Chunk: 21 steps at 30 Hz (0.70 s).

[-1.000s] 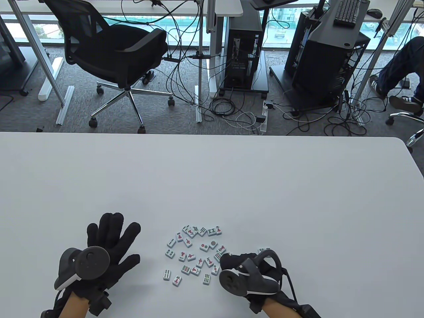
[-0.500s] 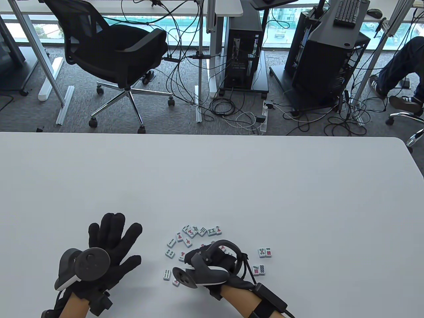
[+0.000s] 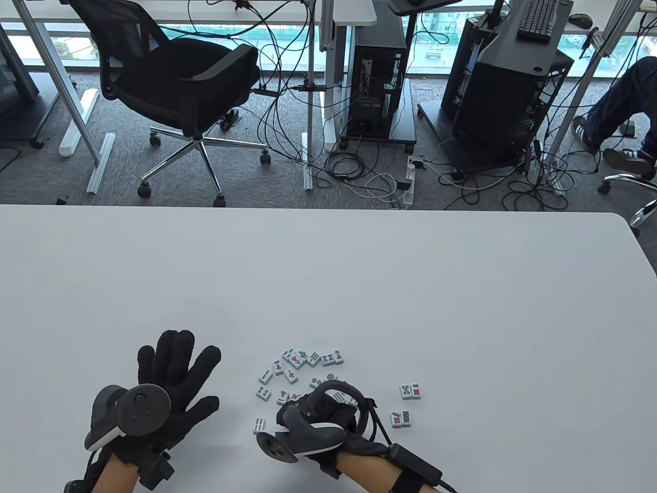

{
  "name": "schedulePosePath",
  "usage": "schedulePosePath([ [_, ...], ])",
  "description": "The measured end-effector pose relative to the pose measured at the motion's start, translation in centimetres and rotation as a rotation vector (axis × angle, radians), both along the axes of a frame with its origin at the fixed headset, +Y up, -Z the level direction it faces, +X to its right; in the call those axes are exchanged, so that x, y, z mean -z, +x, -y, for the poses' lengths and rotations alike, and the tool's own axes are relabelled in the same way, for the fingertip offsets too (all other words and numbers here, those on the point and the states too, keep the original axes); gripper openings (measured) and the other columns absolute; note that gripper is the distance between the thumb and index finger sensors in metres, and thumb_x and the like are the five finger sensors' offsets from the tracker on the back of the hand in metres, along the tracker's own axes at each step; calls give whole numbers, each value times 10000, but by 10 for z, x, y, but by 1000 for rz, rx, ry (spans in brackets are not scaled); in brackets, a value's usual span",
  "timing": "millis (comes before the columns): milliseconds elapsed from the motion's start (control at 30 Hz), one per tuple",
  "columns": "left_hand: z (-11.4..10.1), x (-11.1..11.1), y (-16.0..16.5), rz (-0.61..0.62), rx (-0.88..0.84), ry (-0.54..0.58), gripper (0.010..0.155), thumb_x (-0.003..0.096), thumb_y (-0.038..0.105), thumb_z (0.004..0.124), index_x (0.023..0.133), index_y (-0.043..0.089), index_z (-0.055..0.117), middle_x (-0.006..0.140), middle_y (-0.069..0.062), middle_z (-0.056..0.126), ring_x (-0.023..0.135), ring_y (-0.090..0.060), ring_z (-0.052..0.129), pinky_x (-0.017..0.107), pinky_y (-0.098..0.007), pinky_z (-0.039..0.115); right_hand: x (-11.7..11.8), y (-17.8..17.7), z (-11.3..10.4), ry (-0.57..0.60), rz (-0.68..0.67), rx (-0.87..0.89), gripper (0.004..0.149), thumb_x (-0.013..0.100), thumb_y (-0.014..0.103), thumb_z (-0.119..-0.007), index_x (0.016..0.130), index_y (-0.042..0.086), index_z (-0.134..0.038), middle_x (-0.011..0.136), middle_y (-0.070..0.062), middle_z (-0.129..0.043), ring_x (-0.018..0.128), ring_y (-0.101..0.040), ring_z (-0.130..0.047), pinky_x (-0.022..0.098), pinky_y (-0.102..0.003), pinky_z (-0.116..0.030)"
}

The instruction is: Mahjong suit sorting

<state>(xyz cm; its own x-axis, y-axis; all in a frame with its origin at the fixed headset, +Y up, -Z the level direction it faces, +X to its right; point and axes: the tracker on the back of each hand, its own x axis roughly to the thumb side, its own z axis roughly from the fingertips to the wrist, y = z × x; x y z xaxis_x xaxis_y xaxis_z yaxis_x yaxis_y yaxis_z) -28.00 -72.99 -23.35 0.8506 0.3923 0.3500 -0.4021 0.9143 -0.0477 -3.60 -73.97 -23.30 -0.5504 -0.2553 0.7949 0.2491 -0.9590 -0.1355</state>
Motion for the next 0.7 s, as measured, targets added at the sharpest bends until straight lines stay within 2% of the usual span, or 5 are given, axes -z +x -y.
schedulePosePath([
  [100,0,0,0,1,-1,0,770,450,756,521,1093,513,172,1081,232,-183,1064,-98,-229,712,-499,-131,0,-2,0,-59,-12,-20,563,405,376,-881,905,135,-793,370,3,-956,101,-95,-863,85,-260,-791],
  [200,0,0,1,2,3,-1,771,451,756,522,1094,512,172,1081,231,-183,1064,-98,-228,712,-500,-131,1,-5,6,-51,-15,-64,598,397,365,-893,940,155,-754,365,1,-956,95,-92,-859,80,-257,-787],
  [433,0,0,1,1,4,0,770,451,755,523,1094,512,175,1082,232,-182,1063,-98,-230,712,-499,-132,-7,-14,21,52,-45,-159,548,404,362,-887,892,125,-809,318,8,-947,52,-67,-831,39,-237,-770],
  [700,0,0,1,2,15,3,772,452,754,525,1095,510,176,1081,233,-182,1063,-96,-231,711,-499,-134,6,-2,21,-71,-28,-54,565,397,394,-892,869,93,-813,288,28,-947,34,-61,-829,28,-234,-773],
])
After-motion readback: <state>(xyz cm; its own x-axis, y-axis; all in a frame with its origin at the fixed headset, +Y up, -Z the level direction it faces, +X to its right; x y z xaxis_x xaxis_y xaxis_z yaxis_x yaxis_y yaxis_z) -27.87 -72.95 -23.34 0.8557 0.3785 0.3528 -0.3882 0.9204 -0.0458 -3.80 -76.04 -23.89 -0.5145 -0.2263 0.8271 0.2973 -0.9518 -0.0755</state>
